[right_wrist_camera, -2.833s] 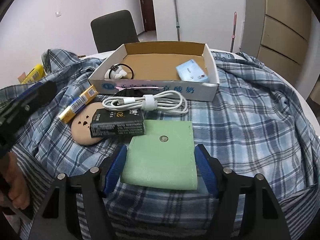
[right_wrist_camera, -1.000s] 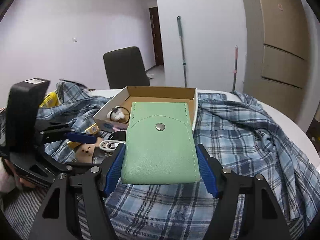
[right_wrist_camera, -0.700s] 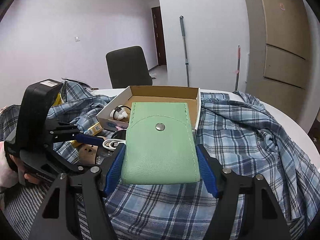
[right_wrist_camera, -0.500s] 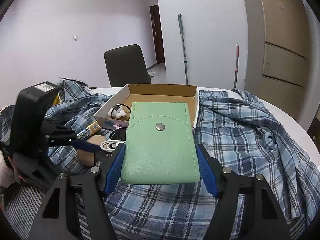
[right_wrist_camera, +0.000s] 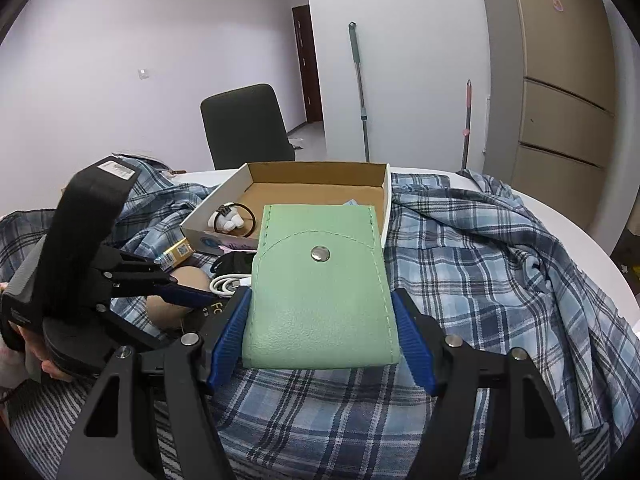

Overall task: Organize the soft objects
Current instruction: 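Grasp the black Face tissue pack with the left tool while the right holds the pouch, then carry the tissue pack and green pouch up over the box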

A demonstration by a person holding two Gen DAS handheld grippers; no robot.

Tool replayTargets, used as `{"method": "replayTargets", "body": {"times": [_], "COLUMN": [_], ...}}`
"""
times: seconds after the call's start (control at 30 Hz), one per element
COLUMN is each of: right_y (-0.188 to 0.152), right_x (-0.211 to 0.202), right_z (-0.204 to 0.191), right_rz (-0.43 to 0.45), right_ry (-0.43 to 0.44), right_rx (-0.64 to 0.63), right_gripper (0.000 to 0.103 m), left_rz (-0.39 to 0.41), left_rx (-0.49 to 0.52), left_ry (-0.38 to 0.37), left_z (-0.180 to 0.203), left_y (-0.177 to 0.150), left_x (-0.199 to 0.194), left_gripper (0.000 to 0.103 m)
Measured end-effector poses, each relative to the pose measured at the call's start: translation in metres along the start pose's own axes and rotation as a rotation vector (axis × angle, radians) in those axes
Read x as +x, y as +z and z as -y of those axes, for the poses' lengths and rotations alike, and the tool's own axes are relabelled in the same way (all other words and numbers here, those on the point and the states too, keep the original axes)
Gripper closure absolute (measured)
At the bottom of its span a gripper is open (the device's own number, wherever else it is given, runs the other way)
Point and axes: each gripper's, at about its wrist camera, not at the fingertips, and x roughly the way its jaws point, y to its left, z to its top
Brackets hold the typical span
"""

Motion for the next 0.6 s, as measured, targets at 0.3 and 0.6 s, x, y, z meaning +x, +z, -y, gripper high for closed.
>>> {"method": "replayTargets", "body": {"times": [0.3, 0.6], "right_y": [0.0, -0.001], "right_x": [0.001, -0.009], "right_z": [0.0, -0.007], "right_rz": [-0.007, 0.05], "right_ry": [-0.012, -0.025], "right_rx": [0.001, -0.022], "right_gripper": [0.035, 0.035], "left_rz": [0.15, 0.492], "left_rx": [-0.025, -0.076], "left_ry": [0.063, 0.155], "left_z": [0.004, -0.001], "left_y": [-0.013, -0.039], "left_x": [-0.02, -0.073], "left_gripper": [0.055, 0.055]}}
